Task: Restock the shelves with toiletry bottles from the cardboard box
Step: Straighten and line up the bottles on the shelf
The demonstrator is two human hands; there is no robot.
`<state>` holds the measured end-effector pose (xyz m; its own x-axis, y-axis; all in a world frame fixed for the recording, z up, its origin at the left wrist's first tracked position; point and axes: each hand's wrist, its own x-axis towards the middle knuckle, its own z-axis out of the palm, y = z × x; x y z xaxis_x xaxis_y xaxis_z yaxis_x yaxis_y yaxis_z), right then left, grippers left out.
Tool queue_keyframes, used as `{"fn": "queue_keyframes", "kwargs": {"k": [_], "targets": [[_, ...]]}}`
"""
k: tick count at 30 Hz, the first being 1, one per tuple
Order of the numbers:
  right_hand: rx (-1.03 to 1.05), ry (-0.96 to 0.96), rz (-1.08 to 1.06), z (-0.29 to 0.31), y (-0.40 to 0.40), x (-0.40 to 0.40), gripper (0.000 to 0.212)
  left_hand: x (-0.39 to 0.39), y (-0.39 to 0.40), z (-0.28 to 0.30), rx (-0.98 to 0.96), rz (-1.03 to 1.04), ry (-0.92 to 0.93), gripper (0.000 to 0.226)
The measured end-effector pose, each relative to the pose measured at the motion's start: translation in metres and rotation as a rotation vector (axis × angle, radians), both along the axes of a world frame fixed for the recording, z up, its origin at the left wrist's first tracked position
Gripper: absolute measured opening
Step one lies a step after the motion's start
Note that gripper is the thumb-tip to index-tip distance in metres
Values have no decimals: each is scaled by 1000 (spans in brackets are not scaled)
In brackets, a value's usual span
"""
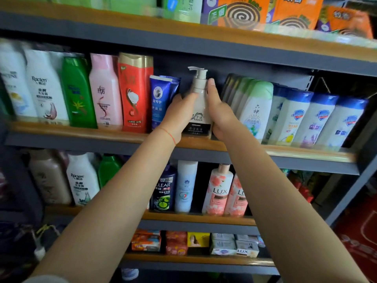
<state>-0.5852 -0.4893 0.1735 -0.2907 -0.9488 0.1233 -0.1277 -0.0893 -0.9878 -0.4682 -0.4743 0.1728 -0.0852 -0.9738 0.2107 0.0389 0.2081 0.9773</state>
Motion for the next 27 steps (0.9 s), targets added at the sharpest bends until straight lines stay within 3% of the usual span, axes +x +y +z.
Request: {"fn": "queue_keyframes", "kwargs": {"k": [3,6,9,12,15,17,20,24,27], "targets": [[10,26,-17,-2,-4,-2,144,0,4,1,3,12,11,74],[23,28,-4,0,5,1,141,-1,19,6,-64,49,-111,58],[17,103,26,8,38,9,102,-1,27,-2,-158,113,-291,59],[-80,268,-16,6,71,5,54,-3,47,-15,-361,246,-333,58],[-475,314,-305,0,109,-12,24,-12,65,-23,-742,362,-220,39],[-657,214,-477,-4,121,-31,22,-26,69,-22,-801,242,-141,33],[-659,176,-572,-6,117,-59,25,-56,72,-6,-552,15,-41,44],[-372,175,-327,-3,101,-81,28,-97,60,10,-221,-156,15,50],[-121,13,-196,4,83,-92,64,-116,32,14,-18,-142,84,77]]}}
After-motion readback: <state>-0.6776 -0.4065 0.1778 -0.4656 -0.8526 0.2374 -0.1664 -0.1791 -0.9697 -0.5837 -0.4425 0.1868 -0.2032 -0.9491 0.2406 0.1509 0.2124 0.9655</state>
